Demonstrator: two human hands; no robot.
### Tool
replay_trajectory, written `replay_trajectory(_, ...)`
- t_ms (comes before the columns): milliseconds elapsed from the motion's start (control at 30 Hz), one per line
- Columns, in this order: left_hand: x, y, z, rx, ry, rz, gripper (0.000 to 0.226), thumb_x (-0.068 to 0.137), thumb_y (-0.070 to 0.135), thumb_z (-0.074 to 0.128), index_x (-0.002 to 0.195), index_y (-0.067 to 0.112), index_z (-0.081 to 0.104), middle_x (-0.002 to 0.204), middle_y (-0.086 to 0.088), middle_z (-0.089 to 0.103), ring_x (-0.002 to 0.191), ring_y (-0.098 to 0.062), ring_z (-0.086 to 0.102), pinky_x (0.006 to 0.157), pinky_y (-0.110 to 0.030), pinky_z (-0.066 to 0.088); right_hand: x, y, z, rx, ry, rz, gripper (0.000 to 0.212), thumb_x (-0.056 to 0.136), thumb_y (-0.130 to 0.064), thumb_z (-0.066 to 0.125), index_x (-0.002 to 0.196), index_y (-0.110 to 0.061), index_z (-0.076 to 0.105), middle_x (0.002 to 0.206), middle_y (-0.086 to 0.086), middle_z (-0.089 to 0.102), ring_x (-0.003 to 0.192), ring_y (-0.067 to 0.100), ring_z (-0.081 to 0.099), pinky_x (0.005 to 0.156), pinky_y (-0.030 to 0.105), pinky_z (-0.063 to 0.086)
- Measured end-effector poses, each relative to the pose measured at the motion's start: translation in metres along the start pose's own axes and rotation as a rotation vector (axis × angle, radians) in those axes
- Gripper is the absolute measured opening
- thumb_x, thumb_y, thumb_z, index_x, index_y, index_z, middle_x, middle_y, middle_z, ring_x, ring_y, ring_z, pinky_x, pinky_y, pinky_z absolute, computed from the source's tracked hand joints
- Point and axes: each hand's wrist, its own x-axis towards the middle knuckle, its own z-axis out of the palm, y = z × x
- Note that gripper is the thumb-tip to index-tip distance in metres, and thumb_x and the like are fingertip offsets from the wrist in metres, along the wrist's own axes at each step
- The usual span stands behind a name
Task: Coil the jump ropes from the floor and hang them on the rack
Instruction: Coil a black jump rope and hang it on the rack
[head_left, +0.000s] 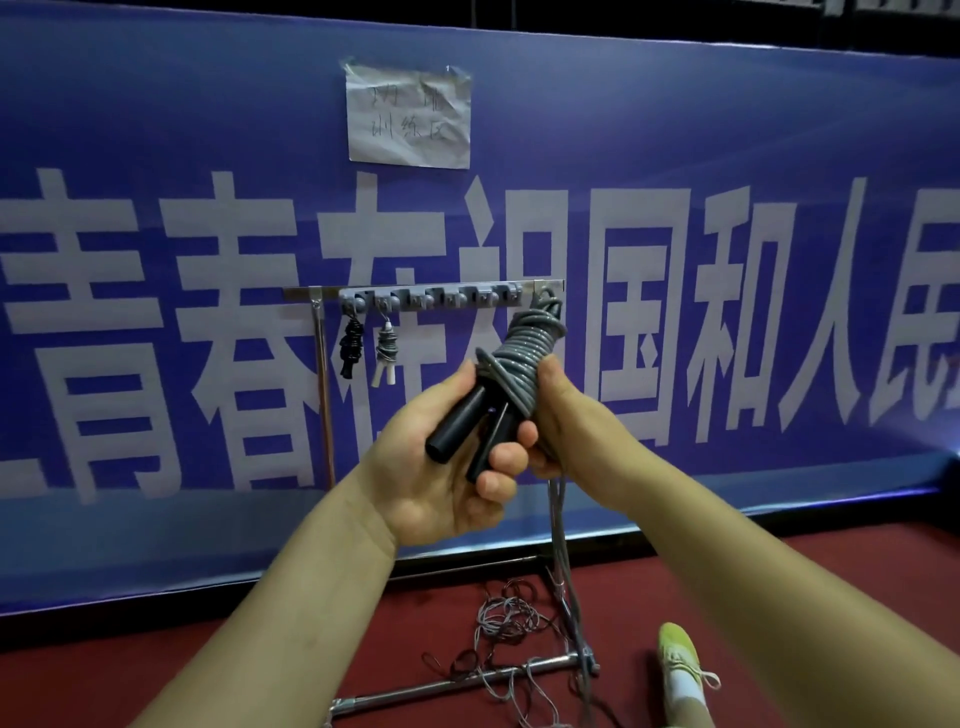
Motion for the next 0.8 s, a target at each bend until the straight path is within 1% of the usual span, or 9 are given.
replay_trajectory(100, -0.001, -0.006, -0.002, -0.017, -0.013, 0.001, 0.068, 0.076, 0.068, 0.037, 0.076, 0.007, 0.067, 0.056, 0.002, 0.052, 0.041, -0.009, 0.048, 0.041, -0.017, 0.034, -0.008, -0.003, 0.0, -0.128, -0.086, -0.002, 0.06, 0.082, -0.077, 0.015, 0.054, -0.034, 0.047, 0.053, -0.013, 0.037, 0.051, 0.007, 0.034, 0.057, 0.026, 0.029)
replay_trajectory(200, -0.001, -0.009, -0.002, 0.049, 0.051, 0.029, 0.066, 0.077, 0.068, 0.036, 0.077, 0.008, 0.065, 0.058, 0.002, 0.052, 0.043, -0.009, 0.047, 0.042, -0.019, 0.033, -0.012, -0.011, -0.004, -0.254, -0.038, 0.049, 0.066, 0.094, -0.061, 0.013, 0.048, -0.035, 0.052, 0.049, -0.015, 0.042, 0.046, 0.001, 0.037, 0.057, 0.025, 0.029)
replay_trajectory(267, 0.002, -0.009, -0.005, 0.137, 0.129, 0.057, 0.066, 0.081, 0.067, 0.033, 0.081, 0.008, 0.063, 0.06, 0.001, 0.052, 0.045, -0.01, 0.047, 0.044, -0.02, 0.031, -0.01, -0.013, -0.007, -0.3, 0.018, 0.08, 0.063, 0.098, -0.057, 0.019, 0.051, -0.028, 0.049, 0.05, -0.012, 0.038, 0.045, 0.004, 0.031, 0.055, 0.026, 0.026)
replay_trajectory(333, 0.005, -0.01, -0.007, 0.178, 0.185, 0.067, 0.067, 0.087, 0.067, 0.029, 0.084, 0.009, 0.061, 0.062, 0.0, 0.053, 0.047, -0.01, 0.047, 0.046, -0.02, 0.029, -0.007, -0.012, -0.008, -0.289, 0.032, 0.114, 0.055, 0.099, -0.056, 0.024, 0.059, -0.022, 0.041, 0.054, -0.007, 0.033, 0.048, 0.01, 0.025, 0.053, 0.028, 0.021)
replay_trajectory(433, 0.009, -0.015, -0.007, 0.24, 0.255, 0.081, 0.067, 0.09, 0.066, 0.025, 0.086, 0.01, 0.061, 0.062, 0.0, 0.053, 0.048, -0.01, 0.047, 0.048, -0.022, 0.026, -0.005, -0.006, -0.009, -0.297, 0.044, 0.136, 0.054, 0.098, -0.057, 0.026, 0.062, -0.019, 0.039, 0.052, -0.008, 0.031, 0.05, 0.011, 0.021, 0.051, 0.029, 0.017)
replay_trajectory(533, 0.014, -0.019, -0.01, 0.372, 0.374, 0.127, 0.068, 0.088, 0.068, 0.028, 0.084, 0.01, 0.063, 0.06, -0.001, 0.055, 0.048, -0.012, 0.047, 0.05, -0.024, 0.024, -0.005, 0.0, -0.01, -0.36, 0.082, 0.185, 0.059, 0.094, -0.062, 0.026, 0.062, -0.018, 0.049, 0.048, -0.011, 0.035, 0.046, 0.009, 0.025, 0.048, 0.027, 0.02)
replay_trajectory(633, 0.016, -0.019, -0.014, 0.597, 0.516, 0.163, 0.066, 0.085, 0.069, 0.033, 0.084, 0.011, 0.065, 0.06, 0.0, 0.058, 0.049, -0.013, 0.049, 0.049, -0.024, 0.028, -0.007, 0.006, -0.013, -0.431, 0.118, 0.262, 0.064, 0.09, -0.067, 0.029, 0.069, -0.013, 0.053, 0.053, -0.004, 0.038, 0.044, 0.01, 0.029, 0.046, 0.025, 0.024)
replay_trajectory(733, 0.015, -0.017, -0.012, 0.732, 0.567, 0.184, 0.062, 0.091, 0.063, 0.031, 0.083, 0.012, 0.065, 0.059, 0.002, 0.057, 0.049, -0.013, 0.049, 0.049, -0.023, 0.03, -0.01, 0.005, -0.013, -0.428, 0.131, 0.273, 0.063, 0.092, -0.064, 0.032, 0.07, -0.012, 0.058, 0.055, -0.002, 0.039, 0.044, 0.009, 0.029, 0.046, 0.024, 0.026)
replay_trajectory(800, 0.016, -0.015, -0.014, 0.891, 0.623, 0.226, 0.058, 0.092, 0.059, 0.033, 0.083, 0.011, 0.064, 0.062, 0.001, 0.056, 0.053, -0.012, 0.049, 0.051, -0.021, 0.035, -0.011, 0.005, -0.012, -0.36, 0.137, 0.256, 0.061, 0.096, -0.058, 0.033, 0.081, -0.01, 0.067, 0.057, -0.001, 0.04, 0.045, 0.009, 0.029, 0.046, 0.024, 0.025)
